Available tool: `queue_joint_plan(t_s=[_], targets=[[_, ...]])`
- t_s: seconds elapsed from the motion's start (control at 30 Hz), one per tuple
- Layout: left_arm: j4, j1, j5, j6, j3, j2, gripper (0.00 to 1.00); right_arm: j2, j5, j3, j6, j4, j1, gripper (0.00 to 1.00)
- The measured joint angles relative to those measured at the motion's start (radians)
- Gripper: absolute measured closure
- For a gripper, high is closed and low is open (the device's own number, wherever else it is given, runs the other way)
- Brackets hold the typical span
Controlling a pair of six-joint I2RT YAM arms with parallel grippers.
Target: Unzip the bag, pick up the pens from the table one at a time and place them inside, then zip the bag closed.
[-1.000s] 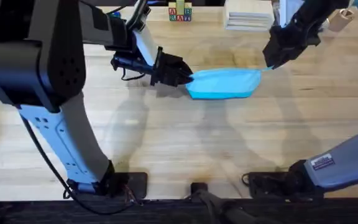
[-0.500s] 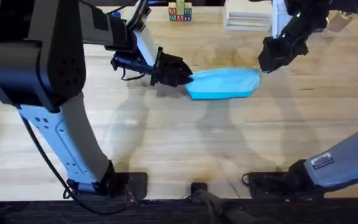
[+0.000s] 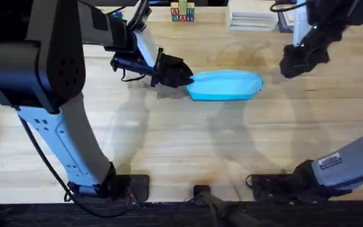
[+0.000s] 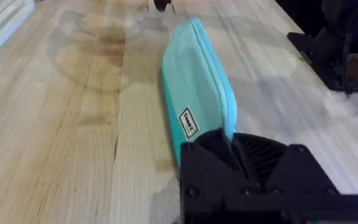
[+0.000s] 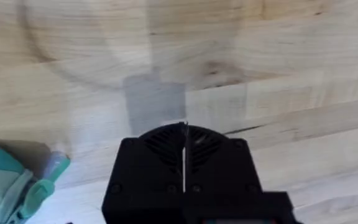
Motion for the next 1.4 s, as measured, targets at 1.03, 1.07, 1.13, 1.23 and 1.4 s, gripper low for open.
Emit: queue_joint_plan(t_s=[1.03,1.07,1.13,1.23,1.4], targets=[[0.0,0.012,-0.006,0.0,0.0,0.0,0.959,-0.236,-0.009,-0.002,-0.009,-0.049,0.003,0.971],[0.0,0.012,-0.006,0.0,0.0,0.0,0.959,-0.258,-0.009,-0.002,-0.009,-0.051,0.008,0.97],[0.0,0.012,-0.006,0.0,0.0,0.0,0.959,-0.302,-0.009,-0.002,-0.011,-0.06,0.022,0.971],[0.0,0.012,-0.006,0.0,0.0,0.0,0.959,-0.37,-0.009,-0.002,-0.011,-0.077,0.045,0.971],[0.0,0.012,-0.006,0.0,0.0,0.0,0.959,-0.482,-0.009,-0.002,-0.011,-0.131,0.094,0.971]])
